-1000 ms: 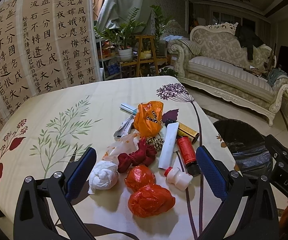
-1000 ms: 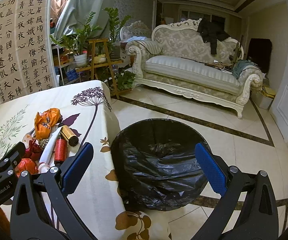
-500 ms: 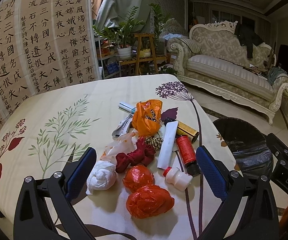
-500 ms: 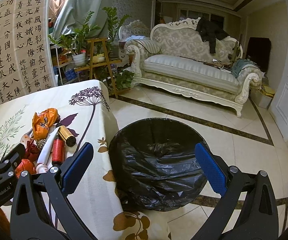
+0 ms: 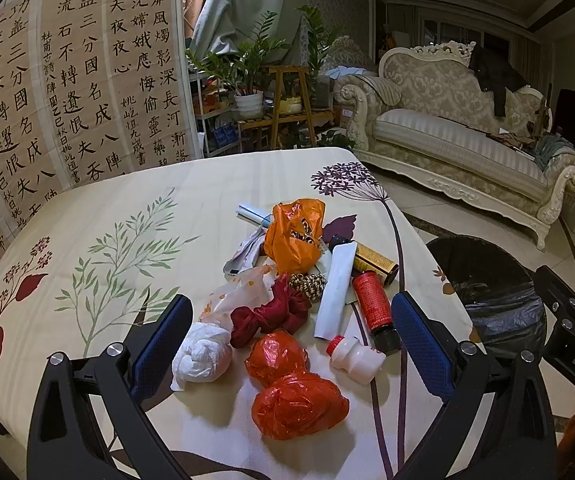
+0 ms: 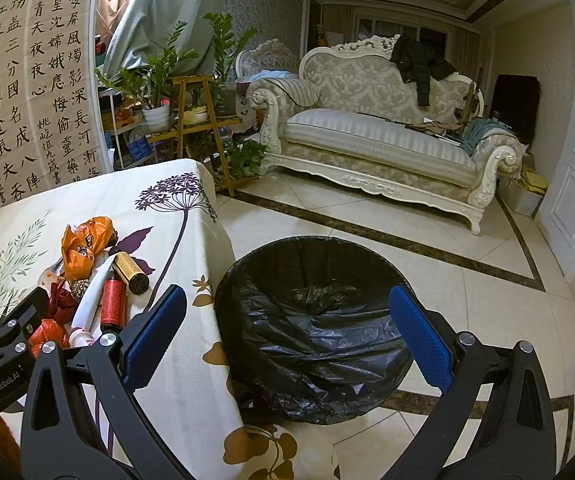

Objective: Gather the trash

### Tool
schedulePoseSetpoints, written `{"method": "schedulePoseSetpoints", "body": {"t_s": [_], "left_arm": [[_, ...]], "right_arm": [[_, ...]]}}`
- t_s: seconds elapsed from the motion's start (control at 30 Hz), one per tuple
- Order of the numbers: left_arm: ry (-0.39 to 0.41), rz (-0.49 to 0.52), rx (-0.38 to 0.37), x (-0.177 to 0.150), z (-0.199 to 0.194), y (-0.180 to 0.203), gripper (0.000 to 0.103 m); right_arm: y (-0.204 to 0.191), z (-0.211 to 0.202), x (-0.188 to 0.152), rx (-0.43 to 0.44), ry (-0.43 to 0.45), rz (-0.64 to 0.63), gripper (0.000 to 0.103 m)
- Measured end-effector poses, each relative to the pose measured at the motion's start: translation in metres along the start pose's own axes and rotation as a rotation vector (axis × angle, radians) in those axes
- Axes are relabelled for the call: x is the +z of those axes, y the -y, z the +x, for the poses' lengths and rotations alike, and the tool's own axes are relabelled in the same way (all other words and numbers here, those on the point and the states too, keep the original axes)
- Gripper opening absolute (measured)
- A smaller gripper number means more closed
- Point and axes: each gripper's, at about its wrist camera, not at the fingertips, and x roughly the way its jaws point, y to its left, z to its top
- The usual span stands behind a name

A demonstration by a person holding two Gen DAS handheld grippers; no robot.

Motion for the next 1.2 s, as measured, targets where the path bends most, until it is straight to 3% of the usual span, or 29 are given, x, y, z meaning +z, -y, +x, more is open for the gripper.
{"method": "schedulePoseSetpoints", "body": {"t_s": [1.2], "left_arm": [[-0.015, 0.001, -0.016, -0.003, 0.005, 0.005, 0.097]], "right_arm": [[0.011, 0.005, -0.003, -0.022, -0.017, 0.010, 0.099]]}}
